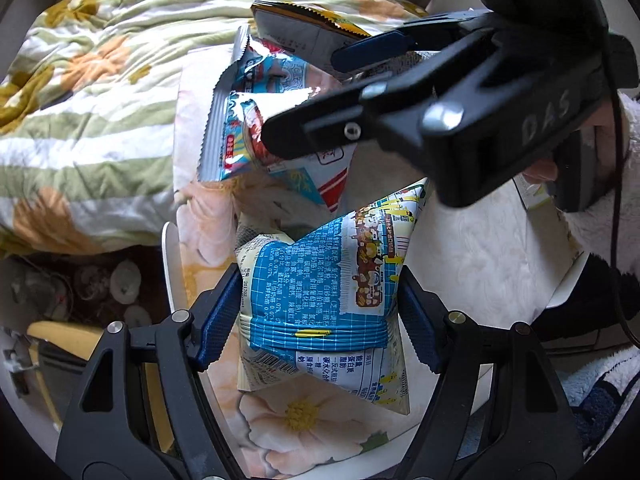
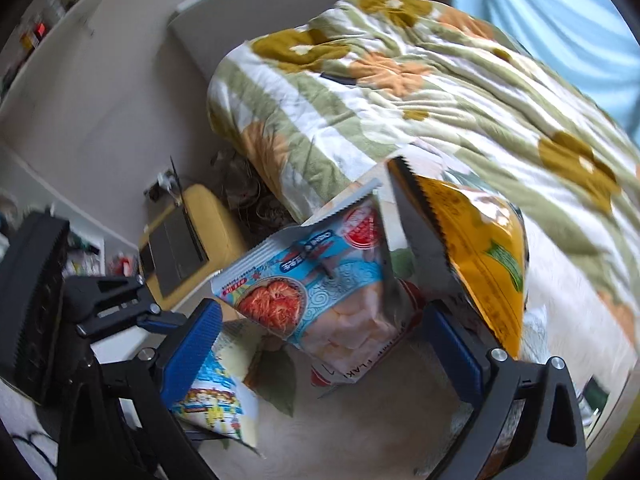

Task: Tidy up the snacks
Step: 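Grasp the blue-white bag with the left tool while the right tool grasps the noodle-picture bag, then carry both bags over the box and open both tools to drop them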

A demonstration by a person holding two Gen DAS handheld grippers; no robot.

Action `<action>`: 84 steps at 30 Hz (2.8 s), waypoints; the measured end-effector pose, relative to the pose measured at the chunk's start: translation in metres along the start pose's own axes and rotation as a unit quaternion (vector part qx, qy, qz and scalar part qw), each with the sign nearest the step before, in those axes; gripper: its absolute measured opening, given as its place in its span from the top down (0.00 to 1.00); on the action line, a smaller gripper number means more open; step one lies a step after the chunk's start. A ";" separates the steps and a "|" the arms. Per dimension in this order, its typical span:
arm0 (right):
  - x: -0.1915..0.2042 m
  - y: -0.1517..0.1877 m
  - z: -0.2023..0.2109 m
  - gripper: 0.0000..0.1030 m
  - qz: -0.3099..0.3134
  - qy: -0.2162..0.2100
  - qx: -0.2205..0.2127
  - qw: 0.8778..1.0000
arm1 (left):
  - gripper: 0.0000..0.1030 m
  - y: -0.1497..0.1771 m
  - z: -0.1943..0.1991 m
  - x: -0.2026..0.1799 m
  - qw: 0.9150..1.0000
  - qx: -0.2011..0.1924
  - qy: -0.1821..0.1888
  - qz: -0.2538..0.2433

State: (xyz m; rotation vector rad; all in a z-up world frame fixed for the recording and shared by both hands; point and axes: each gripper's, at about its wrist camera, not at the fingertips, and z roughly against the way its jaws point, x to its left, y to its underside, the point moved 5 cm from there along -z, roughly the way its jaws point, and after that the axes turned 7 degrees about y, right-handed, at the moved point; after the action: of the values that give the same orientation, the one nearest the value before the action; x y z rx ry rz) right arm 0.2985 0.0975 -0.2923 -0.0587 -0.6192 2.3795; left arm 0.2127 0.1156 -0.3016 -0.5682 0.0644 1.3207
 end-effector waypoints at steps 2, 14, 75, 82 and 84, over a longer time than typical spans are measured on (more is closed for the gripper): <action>0.005 0.001 -0.005 0.03 0.036 0.005 0.004 0.999 | 0.31 0.002 0.001 0.000 1.000 0.000 0.000 0.005; 0.009 0.010 -0.040 0.42 0.165 0.085 0.029 0.982 | 0.31 0.008 0.006 0.001 1.000 -0.002 0.003 0.010; -0.233 0.247 0.344 0.48 -0.252 0.269 -0.135 0.920 | 0.10 -0.242 -0.079 -0.367 0.986 -0.103 0.091 -0.092; -0.251 0.266 0.351 0.48 -0.255 0.257 -0.135 0.922 | 0.01 -0.228 -0.084 -0.361 0.992 -0.101 0.034 -0.074; -0.253 0.266 0.350 0.48 -0.256 0.252 -0.138 0.923 | 0.01 -0.221 -0.075 -0.359 0.991 -0.110 0.014 -0.076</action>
State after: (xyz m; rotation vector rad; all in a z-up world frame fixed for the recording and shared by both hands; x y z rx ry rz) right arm 0.2660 -0.3819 -0.1311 -0.5464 -0.6186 1.6637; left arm 0.3415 -0.2666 -0.1595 -0.7638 -0.1006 1.1786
